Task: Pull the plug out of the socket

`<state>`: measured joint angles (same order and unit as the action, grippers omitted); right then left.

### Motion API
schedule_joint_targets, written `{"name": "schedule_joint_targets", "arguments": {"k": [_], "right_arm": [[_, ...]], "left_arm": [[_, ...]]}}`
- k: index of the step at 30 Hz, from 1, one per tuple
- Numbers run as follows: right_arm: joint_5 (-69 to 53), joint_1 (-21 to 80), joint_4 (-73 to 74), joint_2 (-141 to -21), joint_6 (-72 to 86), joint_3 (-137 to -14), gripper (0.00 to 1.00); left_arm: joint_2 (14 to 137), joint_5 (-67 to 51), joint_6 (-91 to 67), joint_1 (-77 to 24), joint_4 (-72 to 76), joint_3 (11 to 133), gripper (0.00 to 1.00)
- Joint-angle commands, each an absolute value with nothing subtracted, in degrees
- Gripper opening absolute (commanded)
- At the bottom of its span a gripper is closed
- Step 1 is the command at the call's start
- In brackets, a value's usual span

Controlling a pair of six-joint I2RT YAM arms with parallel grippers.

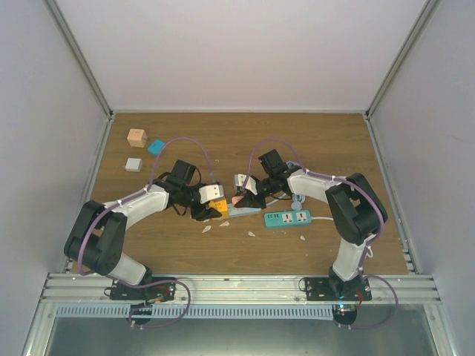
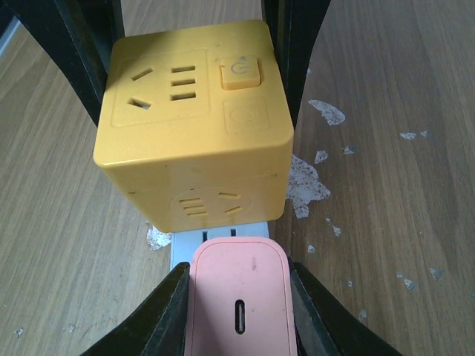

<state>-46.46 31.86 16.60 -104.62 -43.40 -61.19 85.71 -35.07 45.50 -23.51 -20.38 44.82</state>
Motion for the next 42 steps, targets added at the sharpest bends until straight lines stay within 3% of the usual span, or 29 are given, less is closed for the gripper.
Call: {"name": "schedule_joint_targets", "arguments": {"k": [1, 10, 26, 36, 42], "right_arm": [[-52.3, 32.4, 11.9, -102.2, -44.1, -61.6, 0.09], [-49.2, 32.5, 14.0, -106.3, -47.4, -61.8, 0.08], [-45.0, 34.2, 13.3, -108.2, -48.0, -61.3, 0.04], [-44.7, 34.2, 13.5, -109.4, -47.6, -61.6, 0.03], [-44.3, 34.2, 13.4, -109.9, -47.5, -61.6, 0.03]], "left_arm": [[85.5, -35.4, 43.5, -24.2, -24.8, 47.7, 0.26], [81.4, -43.9, 38.4, -24.0, -24.6, 53.2, 0.26], [84.6, -52.3, 37.4, -18.9, -25.8, 54.7, 0.21], [78.0, -48.4, 47.9, -19.5, -21.3, 48.5, 0.21], [76.4, -47.3, 45.6, -20.6, -16.7, 45.5, 0.20]]}}
